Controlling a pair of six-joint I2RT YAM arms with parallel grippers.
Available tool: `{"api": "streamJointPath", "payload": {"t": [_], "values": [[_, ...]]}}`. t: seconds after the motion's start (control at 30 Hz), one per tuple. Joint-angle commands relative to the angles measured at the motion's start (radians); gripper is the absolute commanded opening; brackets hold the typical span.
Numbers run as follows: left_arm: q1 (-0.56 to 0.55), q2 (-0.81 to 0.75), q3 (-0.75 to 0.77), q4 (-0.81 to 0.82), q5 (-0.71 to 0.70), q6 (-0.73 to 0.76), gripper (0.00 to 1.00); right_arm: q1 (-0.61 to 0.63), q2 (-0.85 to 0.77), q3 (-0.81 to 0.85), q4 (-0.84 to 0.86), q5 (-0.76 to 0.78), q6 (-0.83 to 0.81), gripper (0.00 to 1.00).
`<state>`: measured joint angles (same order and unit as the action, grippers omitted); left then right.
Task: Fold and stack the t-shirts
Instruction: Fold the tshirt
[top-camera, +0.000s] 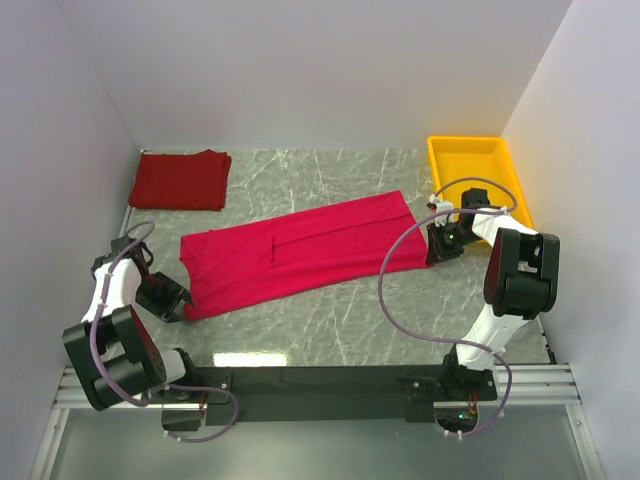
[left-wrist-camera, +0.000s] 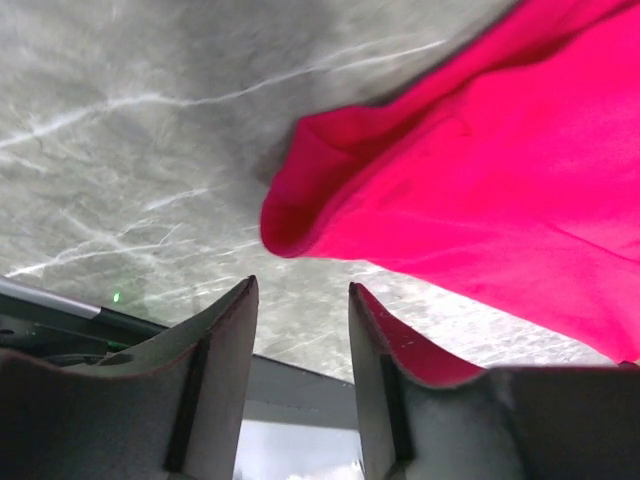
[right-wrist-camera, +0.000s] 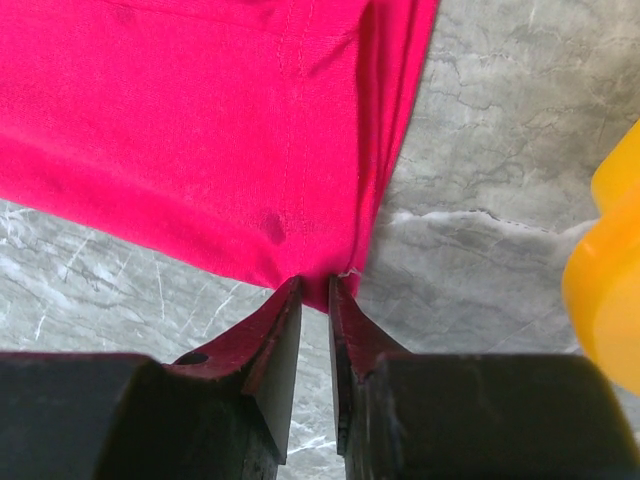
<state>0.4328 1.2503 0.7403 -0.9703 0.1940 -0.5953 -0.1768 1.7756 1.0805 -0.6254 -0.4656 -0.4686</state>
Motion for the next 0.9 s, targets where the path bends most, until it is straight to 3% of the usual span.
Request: {"api": "streamJointPath", "payload": {"t": [0.0,0.43,0.7,0.87], "values": [[-0.011,0.038,-0.012,-0.010,-0.013,-0.024,0.45,-0.003,0.005,0.018,-0.007,-0.013,0.008,0.24],[-0.055,0.150,0.027,0.033,-0.059,-0.038,0.41,-0.004,-0.004,0.018,-0.005,-0.018,0.010,0.13],[-0.055,0.141,0.041,0.062,-0.074,-0.044,0.39,-0.004,-0.008,0.015,0.000,-0.019,0.013,0.09],[-0.057,0.155,0.039,0.076,-0.076,-0.046,0.27,-0.004,-0.018,0.012,0.000,-0.019,0.013,0.07]]}}
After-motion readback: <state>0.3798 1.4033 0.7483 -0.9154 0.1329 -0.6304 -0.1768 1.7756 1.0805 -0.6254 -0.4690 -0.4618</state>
